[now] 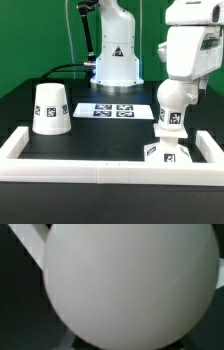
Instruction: Assemble lamp
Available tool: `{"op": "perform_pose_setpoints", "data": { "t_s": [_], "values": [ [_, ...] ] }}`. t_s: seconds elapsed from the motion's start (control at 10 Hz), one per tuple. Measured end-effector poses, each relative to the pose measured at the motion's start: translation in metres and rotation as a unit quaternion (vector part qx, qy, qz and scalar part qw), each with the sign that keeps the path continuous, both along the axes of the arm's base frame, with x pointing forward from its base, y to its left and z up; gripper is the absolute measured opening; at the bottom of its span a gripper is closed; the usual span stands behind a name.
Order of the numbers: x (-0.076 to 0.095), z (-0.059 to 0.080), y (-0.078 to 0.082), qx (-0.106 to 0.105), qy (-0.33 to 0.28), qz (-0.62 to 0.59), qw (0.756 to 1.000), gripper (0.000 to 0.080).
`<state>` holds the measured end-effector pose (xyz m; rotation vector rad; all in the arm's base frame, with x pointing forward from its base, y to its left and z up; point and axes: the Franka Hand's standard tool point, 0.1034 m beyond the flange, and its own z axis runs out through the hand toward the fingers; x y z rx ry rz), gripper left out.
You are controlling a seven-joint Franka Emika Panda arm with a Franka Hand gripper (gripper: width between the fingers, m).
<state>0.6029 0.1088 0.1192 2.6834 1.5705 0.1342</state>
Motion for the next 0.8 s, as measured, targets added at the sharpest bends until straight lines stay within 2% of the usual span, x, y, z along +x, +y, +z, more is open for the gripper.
{"op": "perform_pose_setpoints", "data": {
  "t_s": [0.1, 0.2, 0.3, 0.4, 0.8],
  "values": [
    [0.000, 0.000, 0.000, 0.000, 0.000, 0.000, 1.000, 0.0406],
    [0.001, 0.000, -0.001, -0.001, -0.003, 0.013, 1.000, 0.0406],
    [0.002, 0.001, -0.006, -0.003, -0.016, 0.057, 0.998, 0.0585],
    [-0.002, 0.002, -0.008, -0.005, -0.022, 0.078, 0.997, 0.0675],
    [-0.011, 0.005, -0.025, -0.010, -0.020, 0.089, 0.996, 0.0698]
  ]
}}
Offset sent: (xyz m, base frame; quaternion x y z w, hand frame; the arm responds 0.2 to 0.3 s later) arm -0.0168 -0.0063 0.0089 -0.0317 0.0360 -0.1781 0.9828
